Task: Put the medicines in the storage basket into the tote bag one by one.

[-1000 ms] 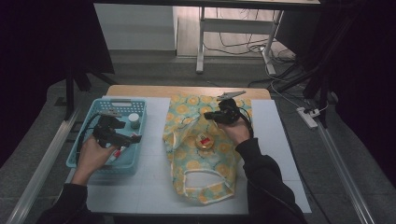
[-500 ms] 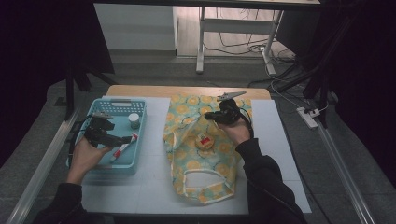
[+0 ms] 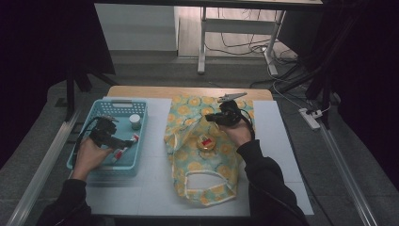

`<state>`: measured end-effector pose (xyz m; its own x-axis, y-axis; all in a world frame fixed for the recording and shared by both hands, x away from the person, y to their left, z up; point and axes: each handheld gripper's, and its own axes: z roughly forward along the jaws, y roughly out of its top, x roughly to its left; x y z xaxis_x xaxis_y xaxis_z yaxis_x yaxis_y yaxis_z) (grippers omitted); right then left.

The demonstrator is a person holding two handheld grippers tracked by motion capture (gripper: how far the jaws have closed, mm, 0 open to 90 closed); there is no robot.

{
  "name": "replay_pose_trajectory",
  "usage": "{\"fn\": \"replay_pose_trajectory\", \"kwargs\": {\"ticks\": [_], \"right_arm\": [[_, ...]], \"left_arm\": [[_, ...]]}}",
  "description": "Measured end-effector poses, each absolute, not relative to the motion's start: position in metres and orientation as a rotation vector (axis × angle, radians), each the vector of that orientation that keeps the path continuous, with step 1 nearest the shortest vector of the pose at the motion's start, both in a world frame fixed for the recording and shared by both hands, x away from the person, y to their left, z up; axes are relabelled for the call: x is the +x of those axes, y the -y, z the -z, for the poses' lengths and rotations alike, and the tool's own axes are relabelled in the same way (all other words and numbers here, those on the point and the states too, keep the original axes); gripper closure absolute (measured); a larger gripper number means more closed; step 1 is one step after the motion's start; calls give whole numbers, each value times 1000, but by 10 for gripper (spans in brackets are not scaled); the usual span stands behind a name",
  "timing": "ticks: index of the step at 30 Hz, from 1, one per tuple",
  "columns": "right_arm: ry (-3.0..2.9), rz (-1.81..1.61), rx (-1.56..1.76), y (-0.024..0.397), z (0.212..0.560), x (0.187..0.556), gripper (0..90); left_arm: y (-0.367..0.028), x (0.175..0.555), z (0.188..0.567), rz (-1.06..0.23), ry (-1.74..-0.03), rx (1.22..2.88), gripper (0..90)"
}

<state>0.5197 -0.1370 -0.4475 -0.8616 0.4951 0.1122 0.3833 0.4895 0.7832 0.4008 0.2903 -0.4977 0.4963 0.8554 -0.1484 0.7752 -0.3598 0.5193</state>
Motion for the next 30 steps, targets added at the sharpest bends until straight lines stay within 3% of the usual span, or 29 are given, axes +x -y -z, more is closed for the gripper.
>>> {"fn": "replay_pose_trajectory", "kwargs": {"ticks": [11, 14, 19, 30], "right_arm": [[-2601, -1320, 768, 136, 449, 519, 900], [-2602, -1320, 769, 136, 449, 518, 900], [-2602, -1318, 767, 136, 450, 519, 900], [-2605, -1312, 768, 136, 451, 519, 900]], "left_arm": [[-282, 409, 513, -126, -1387, 2345, 0], [-279, 410, 516, -121, -1396, 2383, 41], [-275, 410, 518, -133, -1400, 2435, 134], [-281, 407, 514, -85, -1380, 2479, 434]]}}
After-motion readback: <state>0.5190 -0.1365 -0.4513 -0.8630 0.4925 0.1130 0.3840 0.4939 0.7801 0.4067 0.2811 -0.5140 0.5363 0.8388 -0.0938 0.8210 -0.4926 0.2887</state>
